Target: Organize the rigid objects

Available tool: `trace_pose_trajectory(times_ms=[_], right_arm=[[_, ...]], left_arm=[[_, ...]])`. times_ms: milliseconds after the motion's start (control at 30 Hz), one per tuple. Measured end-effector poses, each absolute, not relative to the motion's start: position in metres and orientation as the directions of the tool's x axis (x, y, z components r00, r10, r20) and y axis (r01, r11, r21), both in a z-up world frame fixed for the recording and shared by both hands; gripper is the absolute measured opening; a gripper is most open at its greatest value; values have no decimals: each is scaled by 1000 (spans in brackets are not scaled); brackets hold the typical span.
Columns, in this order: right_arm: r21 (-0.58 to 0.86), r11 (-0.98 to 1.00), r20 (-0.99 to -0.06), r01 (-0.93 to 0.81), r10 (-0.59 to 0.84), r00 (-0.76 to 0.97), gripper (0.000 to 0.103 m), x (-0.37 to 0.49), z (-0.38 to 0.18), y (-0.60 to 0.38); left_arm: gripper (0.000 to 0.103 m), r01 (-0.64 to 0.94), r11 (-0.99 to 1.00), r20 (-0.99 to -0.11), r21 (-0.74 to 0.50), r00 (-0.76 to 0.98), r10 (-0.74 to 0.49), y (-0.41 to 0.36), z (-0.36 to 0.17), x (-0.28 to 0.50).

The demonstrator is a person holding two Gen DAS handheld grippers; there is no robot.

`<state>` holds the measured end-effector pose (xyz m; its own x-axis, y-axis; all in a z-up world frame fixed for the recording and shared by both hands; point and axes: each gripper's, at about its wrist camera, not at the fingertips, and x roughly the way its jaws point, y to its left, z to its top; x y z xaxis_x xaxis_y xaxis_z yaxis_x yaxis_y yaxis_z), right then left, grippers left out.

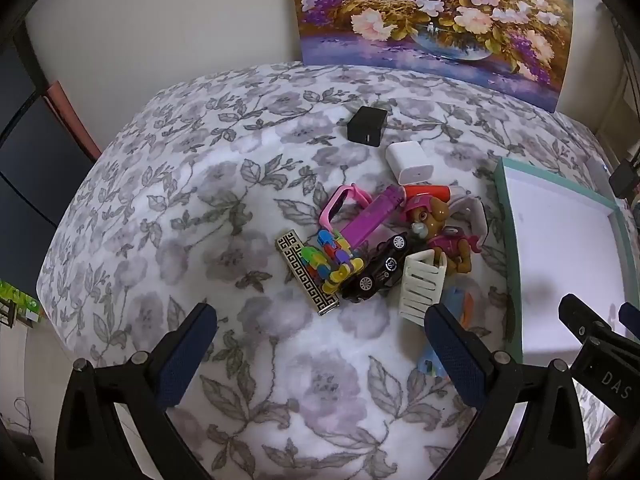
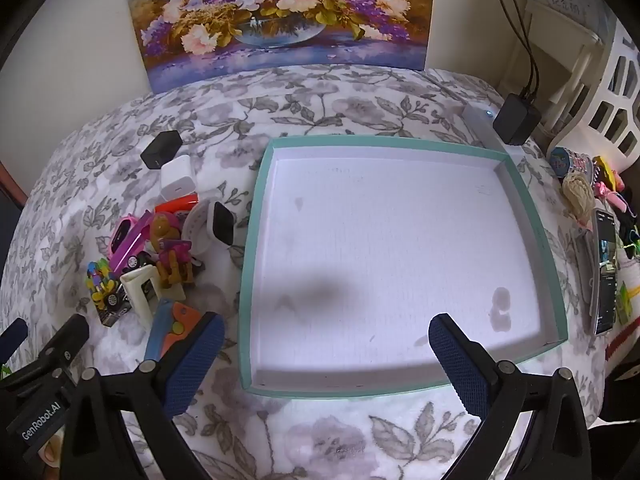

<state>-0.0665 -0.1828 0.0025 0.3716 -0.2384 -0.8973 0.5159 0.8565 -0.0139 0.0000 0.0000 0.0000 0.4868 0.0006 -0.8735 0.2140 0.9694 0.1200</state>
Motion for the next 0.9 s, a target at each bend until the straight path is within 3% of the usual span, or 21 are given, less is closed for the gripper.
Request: trace_pose_trajectory(times_ms=[900], right_arm=[[-14,859,-897,512,-237,373,103,-64,2,-181]], left_arm=[[103,221,967,-878,124,479,3,6,-4,-1]])
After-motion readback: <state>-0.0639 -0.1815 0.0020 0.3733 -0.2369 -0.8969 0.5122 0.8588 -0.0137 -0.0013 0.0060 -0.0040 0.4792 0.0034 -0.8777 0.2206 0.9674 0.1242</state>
